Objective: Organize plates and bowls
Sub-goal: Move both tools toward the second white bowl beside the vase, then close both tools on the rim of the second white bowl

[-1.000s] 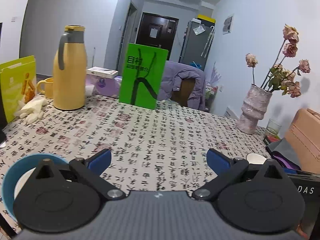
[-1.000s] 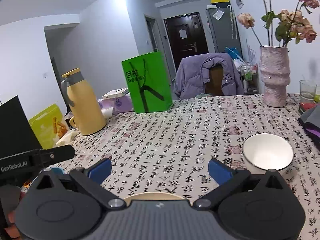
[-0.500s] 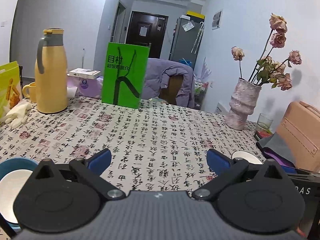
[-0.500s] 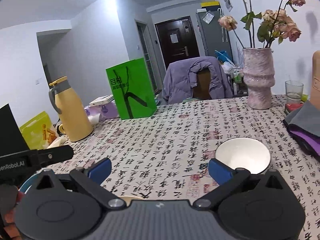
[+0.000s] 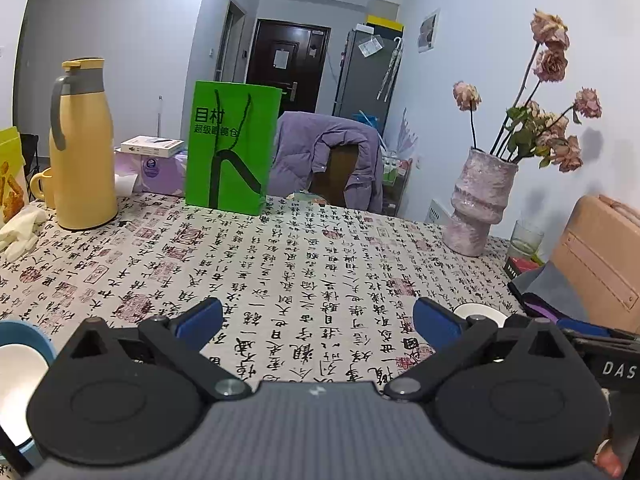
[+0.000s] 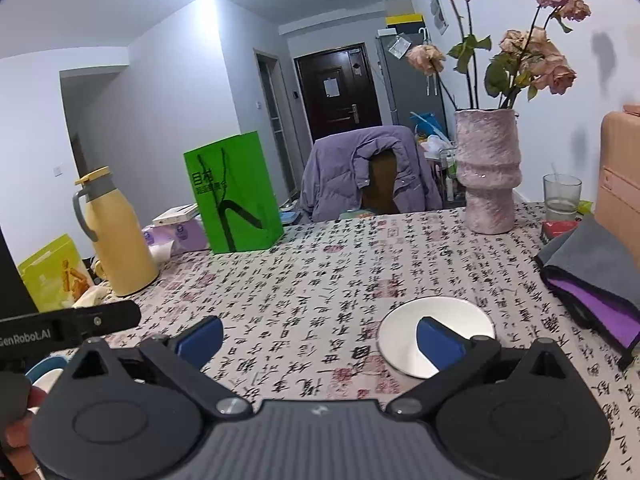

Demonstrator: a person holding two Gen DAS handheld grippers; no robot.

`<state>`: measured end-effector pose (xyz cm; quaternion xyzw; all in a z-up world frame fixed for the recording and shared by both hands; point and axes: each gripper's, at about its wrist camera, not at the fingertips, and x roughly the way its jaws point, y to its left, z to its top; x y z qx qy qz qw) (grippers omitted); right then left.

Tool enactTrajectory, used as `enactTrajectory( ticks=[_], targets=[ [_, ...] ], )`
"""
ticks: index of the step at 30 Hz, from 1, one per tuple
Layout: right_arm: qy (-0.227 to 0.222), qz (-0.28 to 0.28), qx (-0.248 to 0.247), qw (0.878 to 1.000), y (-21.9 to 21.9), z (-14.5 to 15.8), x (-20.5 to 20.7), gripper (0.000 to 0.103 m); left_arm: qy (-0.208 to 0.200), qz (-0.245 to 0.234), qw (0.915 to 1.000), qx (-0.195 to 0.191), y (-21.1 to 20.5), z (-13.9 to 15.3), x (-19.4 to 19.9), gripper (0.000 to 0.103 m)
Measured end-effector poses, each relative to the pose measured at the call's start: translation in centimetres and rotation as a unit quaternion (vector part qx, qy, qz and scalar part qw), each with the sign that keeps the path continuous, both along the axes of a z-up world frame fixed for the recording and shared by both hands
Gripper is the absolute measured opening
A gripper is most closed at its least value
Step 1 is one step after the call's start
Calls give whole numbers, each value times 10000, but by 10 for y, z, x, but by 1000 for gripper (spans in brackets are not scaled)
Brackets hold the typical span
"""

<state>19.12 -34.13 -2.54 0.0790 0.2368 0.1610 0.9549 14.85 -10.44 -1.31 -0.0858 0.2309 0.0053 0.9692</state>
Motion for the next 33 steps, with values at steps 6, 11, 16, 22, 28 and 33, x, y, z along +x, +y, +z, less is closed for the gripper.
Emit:
enactTrajectory(
  ticks=[6, 11, 16, 22, 28, 33],
  targets=[
    [13, -133, -81, 9999, -18, -3, 9, 103, 36, -62, 10000, 22, -17, -2, 14, 103],
    [22, -272, -75, 9996, -32, -3, 20, 103, 121, -99, 9998, 111, -29, -3, 28, 103],
    [21, -392, -35, 9992, -44, -3, 34, 103, 203, -160, 9996, 97, -38, -4, 42, 103],
    [41, -508, 48, 9987, -57, -5, 54, 103, 347, -193, 9992, -43, -45, -6, 62, 103],
    [238, -656, 48, 9976, -71, -10, 82, 103, 483, -272, 9985, -24, -56, -7, 81, 103],
    [380, -675, 194, 9968, -80, -23, 95, 103, 491, -353, 9982, 30, -68, -8, 95, 103]
  ],
)
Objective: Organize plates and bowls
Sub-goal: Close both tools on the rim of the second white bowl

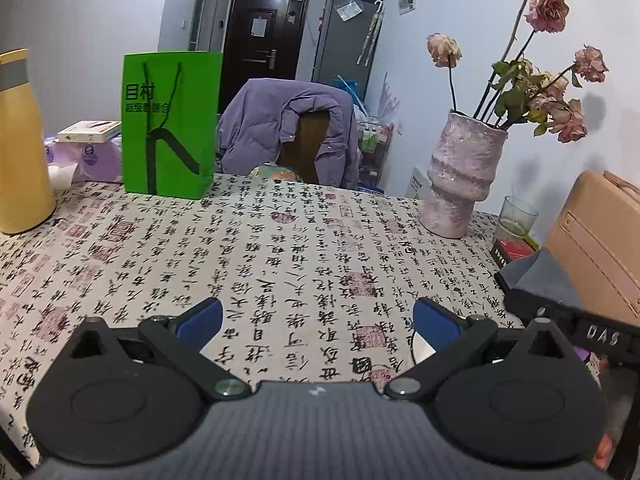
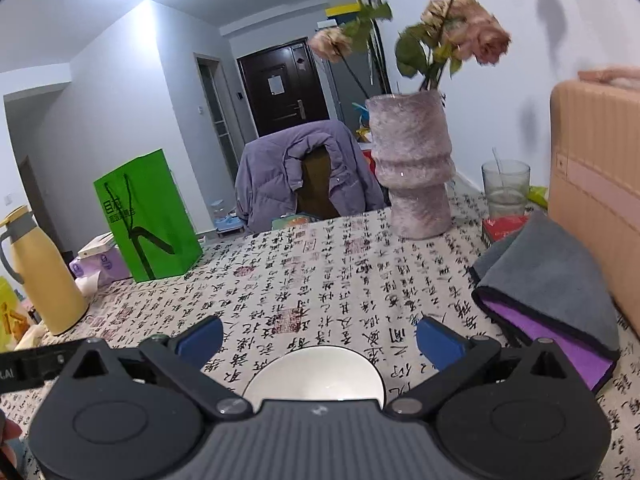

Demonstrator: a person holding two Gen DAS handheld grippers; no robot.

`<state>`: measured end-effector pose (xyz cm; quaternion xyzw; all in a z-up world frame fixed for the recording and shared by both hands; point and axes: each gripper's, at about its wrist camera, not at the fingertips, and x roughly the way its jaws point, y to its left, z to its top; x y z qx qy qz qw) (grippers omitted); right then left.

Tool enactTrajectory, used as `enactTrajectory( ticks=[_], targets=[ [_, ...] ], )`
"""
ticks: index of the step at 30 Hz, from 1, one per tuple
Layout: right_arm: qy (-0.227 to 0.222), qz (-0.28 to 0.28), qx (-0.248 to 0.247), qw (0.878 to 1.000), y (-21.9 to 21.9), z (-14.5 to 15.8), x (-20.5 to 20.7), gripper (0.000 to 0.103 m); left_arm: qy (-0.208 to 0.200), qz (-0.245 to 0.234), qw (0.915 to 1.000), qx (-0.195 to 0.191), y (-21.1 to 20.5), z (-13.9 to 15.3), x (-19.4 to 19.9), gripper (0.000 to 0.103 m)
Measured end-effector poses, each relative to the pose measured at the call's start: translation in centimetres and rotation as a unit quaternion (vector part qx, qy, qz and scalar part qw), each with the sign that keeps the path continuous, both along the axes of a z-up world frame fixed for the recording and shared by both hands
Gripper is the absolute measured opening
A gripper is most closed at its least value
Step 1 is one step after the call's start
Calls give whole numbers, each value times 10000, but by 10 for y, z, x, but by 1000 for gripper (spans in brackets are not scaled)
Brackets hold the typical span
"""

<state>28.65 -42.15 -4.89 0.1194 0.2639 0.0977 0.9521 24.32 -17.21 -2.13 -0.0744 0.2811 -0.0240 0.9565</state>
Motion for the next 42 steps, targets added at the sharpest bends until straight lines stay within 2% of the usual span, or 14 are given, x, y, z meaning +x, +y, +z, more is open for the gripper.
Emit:
enactTrajectory(
  ticks=[15, 20, 23, 25, 29, 33, 39, 41, 42],
  targets=[
    [427, -156, 256, 9986, -22, -32, 10, 103, 307, -33, 9995, 49, -36, -18, 33, 103],
    [604, -231, 271, 9975, -28, -38, 12, 99, 428, -25, 9990, 161, -51, -25, 42, 103],
    [671, -230, 253, 9972, -29, -41, 12, 94, 571, -9, 9982, 190, -57, -32, 48, 103],
    [759, -224, 245, 9966, -29, -45, 14, 83, 669, 18, 9975, 238, -61, -36, 52, 103],
    [951, -213, 245, 9949, -29, -53, 19, 74, 829, 74, 9960, 319, -67, -46, 61, 103],
    [1084, -151, 237, 9937, -29, -58, 23, 60, 1028, 90, 9940, 354, -72, -58, 69, 103],
    [1288, -106, 203, 9914, -27, -67, 29, 53, 1136, 17, 9924, 469, -80, -68, 76, 103],
    [1321, -86, 219, 9910, -26, -68, 31, 47, 1198, -22, 9918, 442, -82, -70, 78, 102],
    [1321, -64, 252, 9909, -26, -69, 31, 39, 1213, -40, 9916, 444, -83, -71, 79, 101]
  ],
)
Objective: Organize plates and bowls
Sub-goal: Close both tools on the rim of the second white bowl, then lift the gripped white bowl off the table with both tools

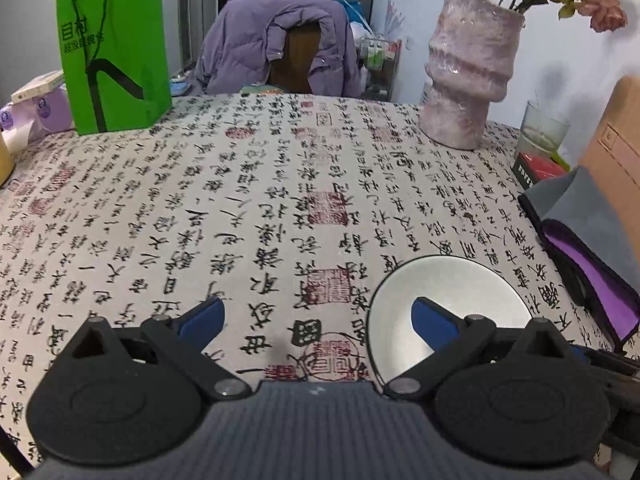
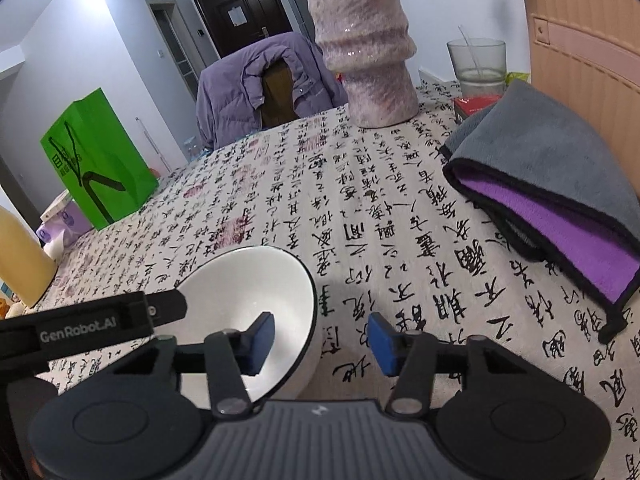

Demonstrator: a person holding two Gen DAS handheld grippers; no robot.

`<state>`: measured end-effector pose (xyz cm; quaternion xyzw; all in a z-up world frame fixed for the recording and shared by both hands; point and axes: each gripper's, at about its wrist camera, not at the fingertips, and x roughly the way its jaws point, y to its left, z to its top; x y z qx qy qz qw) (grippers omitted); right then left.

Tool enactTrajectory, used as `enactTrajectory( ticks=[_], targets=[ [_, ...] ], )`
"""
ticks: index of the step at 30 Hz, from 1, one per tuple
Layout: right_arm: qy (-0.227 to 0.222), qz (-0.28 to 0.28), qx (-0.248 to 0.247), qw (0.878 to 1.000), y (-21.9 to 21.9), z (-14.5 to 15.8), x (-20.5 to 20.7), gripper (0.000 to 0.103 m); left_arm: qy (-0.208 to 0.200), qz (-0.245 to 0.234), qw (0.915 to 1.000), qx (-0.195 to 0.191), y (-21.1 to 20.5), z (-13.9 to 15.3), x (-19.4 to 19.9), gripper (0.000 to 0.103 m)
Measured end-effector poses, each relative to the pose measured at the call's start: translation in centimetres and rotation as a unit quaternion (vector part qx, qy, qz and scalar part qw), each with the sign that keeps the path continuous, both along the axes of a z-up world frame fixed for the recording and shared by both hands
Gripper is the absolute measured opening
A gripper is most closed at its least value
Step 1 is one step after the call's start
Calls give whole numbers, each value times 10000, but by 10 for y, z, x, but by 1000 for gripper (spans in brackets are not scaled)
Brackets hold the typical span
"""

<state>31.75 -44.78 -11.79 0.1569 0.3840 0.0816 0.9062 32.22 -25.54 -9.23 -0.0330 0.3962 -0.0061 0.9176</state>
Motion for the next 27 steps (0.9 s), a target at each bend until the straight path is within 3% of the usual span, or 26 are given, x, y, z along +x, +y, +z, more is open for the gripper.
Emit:
enactTrajectory(
  ticks=[1, 5, 11, 12, 15, 20, 24, 27],
  targets=[
    [-4, 18, 35, 10000, 0, 0, 0, 34, 3, -6, 10000, 33, -2, -1, 1, 100],
    [53, 38, 75, 10000, 1, -3, 3, 32, -20, -103, 9996, 255, -10, -4, 5, 92],
    [50, 115, 184, 9998, 2, -6, 6, 19, 60, -254, 9993, 275, -16, -9, 9, 71],
    [42, 124, 176, 9998, 3, -6, 6, 18, 56, -286, 9990, 327, -18, -10, 9, 63],
    [39, 123, 181, 9998, 3, -6, 7, 17, 170, -363, 9989, 245, -21, -13, 12, 46],
    [62, 123, 200, 9997, 3, -7, 7, 17, 485, -489, 9976, -1, -22, -21, 18, 33],
    [64, 119, 215, 9997, 2, -8, 7, 17, 494, -577, 9971, -87, -26, -22, 17, 20],
    [79, 120, 229, 9996, 2, -9, 8, 17, 487, -543, 9973, -61, -28, -22, 16, 20]
  ],
)
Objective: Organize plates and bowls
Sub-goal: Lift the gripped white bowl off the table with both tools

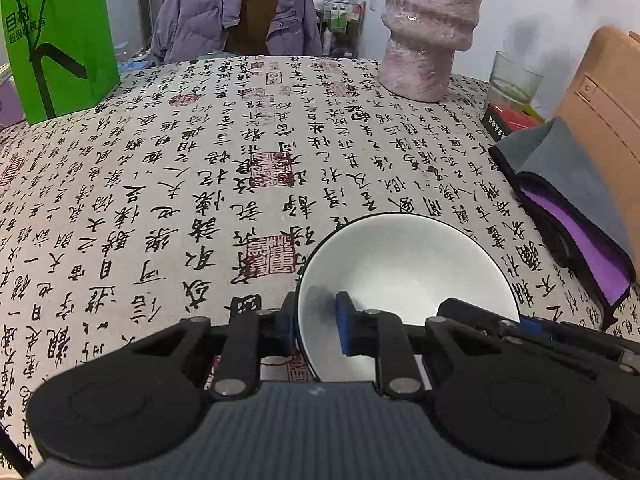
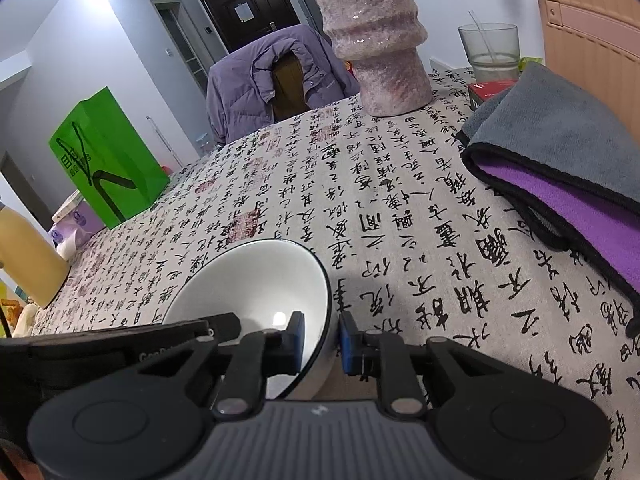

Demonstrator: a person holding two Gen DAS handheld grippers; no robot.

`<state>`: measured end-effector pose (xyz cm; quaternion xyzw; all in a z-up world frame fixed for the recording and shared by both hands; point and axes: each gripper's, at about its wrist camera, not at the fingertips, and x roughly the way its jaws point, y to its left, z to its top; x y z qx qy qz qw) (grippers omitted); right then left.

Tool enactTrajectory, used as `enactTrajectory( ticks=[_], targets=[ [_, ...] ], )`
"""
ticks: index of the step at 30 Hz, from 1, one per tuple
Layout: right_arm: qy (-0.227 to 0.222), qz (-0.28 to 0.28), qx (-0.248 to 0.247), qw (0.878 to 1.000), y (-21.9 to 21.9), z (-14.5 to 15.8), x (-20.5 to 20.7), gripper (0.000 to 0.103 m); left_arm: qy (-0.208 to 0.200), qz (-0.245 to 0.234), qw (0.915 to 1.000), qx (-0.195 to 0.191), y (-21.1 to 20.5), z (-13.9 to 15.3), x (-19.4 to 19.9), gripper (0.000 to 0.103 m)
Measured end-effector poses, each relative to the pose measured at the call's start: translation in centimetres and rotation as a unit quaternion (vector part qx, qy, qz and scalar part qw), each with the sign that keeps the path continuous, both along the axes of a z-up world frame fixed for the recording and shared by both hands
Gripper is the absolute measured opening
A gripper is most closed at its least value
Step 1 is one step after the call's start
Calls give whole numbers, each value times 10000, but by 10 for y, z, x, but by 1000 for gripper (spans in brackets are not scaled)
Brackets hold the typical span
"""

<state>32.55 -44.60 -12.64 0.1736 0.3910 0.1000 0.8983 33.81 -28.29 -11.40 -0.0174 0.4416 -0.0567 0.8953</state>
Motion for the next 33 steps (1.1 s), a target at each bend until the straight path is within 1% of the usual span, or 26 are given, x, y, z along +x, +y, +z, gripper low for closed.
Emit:
enactTrajectory(
  ticks=[3, 8, 11, 15, 33],
  targets=[
    [16, 2, -3, 10000, 1, -1, 1, 17, 18, 63, 10000, -65, 1, 0, 1, 20],
    [66, 18, -198, 9998, 9, -4, 2, 17, -27, 125, 9999, 6, -1, 0, 0, 20],
    [55, 11, -212, 9998, 9, -5, 2, 17, -26, 139, 9999, 2, -1, -1, 0, 20],
    [61, -15, -233, 9997, 10, -5, 2, 16, -94, 107, 9998, 138, -4, -1, -2, 21],
    [57, -47, -107, 9999, 8, -7, 1, 16, -107, 157, 9997, 154, -5, -1, -3, 22]
  ],
)
